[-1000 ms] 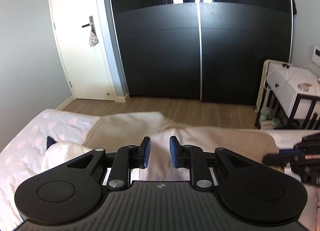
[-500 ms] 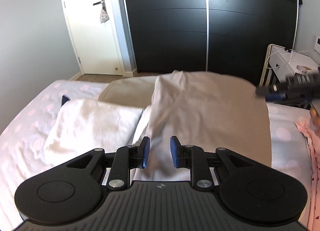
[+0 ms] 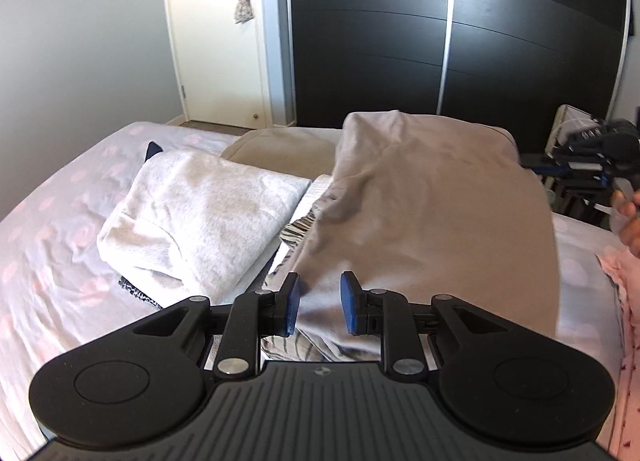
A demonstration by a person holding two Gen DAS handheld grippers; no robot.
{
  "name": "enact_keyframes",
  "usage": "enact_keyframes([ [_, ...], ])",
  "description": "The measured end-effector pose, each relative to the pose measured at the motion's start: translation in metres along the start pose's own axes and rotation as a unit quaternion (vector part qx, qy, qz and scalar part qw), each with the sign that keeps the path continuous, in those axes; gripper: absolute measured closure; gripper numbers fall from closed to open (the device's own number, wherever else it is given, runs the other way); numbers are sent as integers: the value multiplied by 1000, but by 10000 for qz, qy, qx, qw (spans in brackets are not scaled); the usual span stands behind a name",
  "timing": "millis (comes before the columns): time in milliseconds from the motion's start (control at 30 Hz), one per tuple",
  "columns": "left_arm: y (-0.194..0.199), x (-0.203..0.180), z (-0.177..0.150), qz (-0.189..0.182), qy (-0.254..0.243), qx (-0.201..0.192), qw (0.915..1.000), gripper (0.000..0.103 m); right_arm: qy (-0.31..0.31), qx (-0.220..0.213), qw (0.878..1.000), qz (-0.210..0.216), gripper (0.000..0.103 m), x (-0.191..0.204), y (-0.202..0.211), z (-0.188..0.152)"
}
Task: Fold clothes
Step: 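Lift the folded shirt with both grippers and carry it to the clothes stack, then lower the shirt onto the stack and open both grippers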
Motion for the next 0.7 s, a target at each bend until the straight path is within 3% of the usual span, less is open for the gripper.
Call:
enact_keyframes([
  [200,-23,12,-9,20,636,207,9978,83,464,-114,9975,-529,102,-15,3,3],
  [367,1,12,-4,171,481,-172,9985,83,1706,-419,9843,-159,99,25,27,-3],
  [500,11,4,19,79,360,-548,9978,83,2362,-219,9712,238,98,60,20,-21],
  [700,-21,-14,38,-100,208,-467,9986,83,2795,95,9600,159,99,74,-19,-36],
])
Point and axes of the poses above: each gripper's, at about its wrist camera, not at the fingertips, and y roughly against the way its jaws point, x to its left, z to its top, the point moved 6 cm from there along -y, roughly the way its jaws point, and after that the axes turned 10 degrees about -y, right-handed, at the moved point
